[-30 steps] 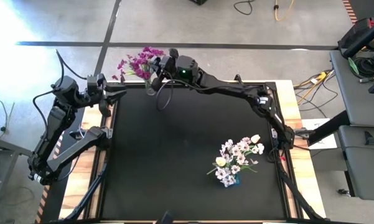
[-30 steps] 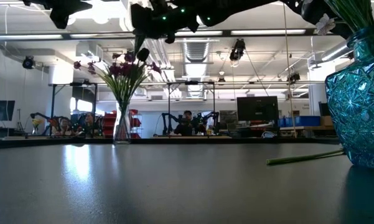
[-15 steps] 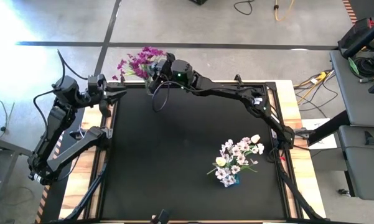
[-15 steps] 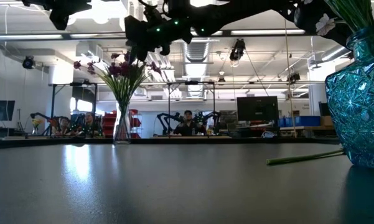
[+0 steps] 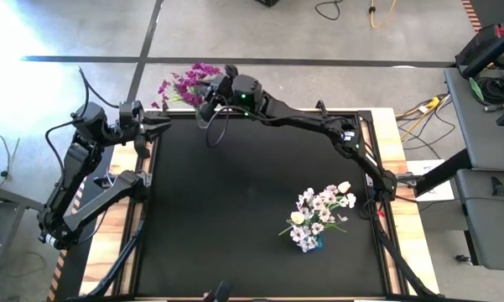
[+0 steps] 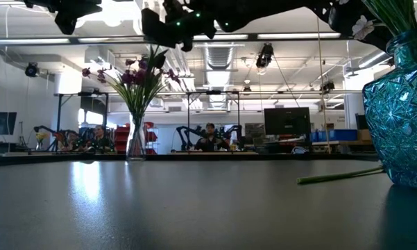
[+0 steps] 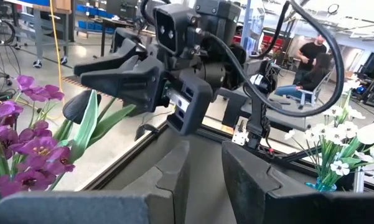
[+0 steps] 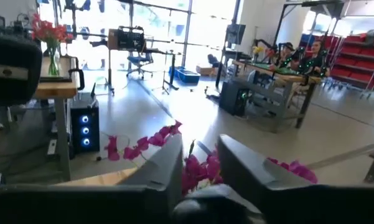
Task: Sort flowers into vase by color
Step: Put the black tulip into the transparent vase
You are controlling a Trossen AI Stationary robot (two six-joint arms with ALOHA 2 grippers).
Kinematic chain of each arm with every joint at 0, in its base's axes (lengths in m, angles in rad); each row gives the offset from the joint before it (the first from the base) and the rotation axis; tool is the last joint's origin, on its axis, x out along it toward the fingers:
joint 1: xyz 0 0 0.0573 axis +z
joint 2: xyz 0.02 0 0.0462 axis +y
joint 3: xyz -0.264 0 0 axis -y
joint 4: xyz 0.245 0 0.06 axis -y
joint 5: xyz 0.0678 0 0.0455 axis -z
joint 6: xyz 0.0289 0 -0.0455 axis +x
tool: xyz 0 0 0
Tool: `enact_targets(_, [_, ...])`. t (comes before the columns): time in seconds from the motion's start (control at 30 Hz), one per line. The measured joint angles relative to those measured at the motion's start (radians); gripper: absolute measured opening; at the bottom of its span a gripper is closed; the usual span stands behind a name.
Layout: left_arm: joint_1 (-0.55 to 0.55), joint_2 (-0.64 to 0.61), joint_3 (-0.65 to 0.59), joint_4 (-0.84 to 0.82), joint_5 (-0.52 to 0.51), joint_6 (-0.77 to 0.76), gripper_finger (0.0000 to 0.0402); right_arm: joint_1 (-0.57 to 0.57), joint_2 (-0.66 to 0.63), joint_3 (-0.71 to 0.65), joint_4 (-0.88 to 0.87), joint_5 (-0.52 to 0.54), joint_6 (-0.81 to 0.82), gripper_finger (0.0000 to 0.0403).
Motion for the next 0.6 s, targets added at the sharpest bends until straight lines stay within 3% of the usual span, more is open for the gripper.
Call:
enact_targets(0.17, [0.0, 0.0, 0.0, -0.001, 0.0, 0.0, 0.0077, -0.004, 0.005, -0.003, -0.017, -0.002, -0.005, 0.0022])
enact_targets(0.6, [0.0, 0.0, 0.0, -0.015, 0.0, 0.0, 0.0077, -0.007, 0.046, -0.008, -0.018, -0.01, 0.003, 0.0013])
